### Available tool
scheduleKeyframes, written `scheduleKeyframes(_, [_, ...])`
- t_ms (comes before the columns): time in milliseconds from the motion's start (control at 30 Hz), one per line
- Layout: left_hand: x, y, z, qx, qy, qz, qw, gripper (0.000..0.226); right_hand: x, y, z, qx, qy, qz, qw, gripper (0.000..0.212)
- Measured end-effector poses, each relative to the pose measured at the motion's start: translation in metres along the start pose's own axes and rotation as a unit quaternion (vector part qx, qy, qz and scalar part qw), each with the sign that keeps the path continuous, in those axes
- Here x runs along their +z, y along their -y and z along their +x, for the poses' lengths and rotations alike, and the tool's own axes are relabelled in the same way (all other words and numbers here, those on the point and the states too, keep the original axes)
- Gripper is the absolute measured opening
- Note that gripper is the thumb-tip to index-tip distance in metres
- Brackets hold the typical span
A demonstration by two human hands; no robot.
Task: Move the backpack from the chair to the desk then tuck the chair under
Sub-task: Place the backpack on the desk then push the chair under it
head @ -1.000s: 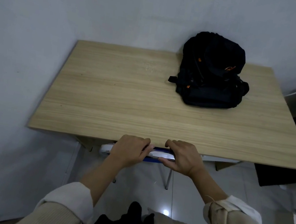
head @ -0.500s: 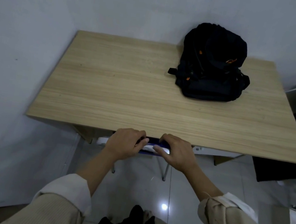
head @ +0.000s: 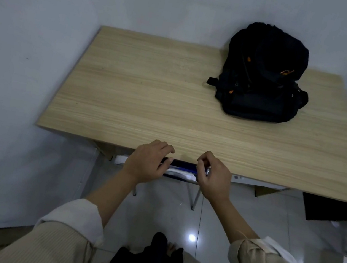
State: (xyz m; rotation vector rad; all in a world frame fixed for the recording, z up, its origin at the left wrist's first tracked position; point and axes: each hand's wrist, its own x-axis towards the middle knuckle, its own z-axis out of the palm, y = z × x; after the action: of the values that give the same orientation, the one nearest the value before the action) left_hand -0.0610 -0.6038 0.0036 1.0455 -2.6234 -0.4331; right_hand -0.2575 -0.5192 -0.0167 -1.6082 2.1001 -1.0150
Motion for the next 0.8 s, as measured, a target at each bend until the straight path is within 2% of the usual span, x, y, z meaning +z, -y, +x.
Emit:
scheduleKeyframes(267, [-0.008,0.003,-0.005,0.015,0.0,0.027,1.0,0.03,0.007,0.005,-0.004,0.023,0.013,-0.015,1.0,0.019])
scheduleKeyframes(567, [-0.005,0.003,-0.005,-0.023,0.018,0.071,0.997,0.025,0.003,0.005,-0.003,-0.023,0.023,0.008,0.999,0.017])
scheduleKeyframes(800, [-0.002,0.002,-0.005,-0.032,0.007,0.059,0.998,0.026,-0.001,0.002,0.0,-0.07,0.051,-0.01,0.996,0.026])
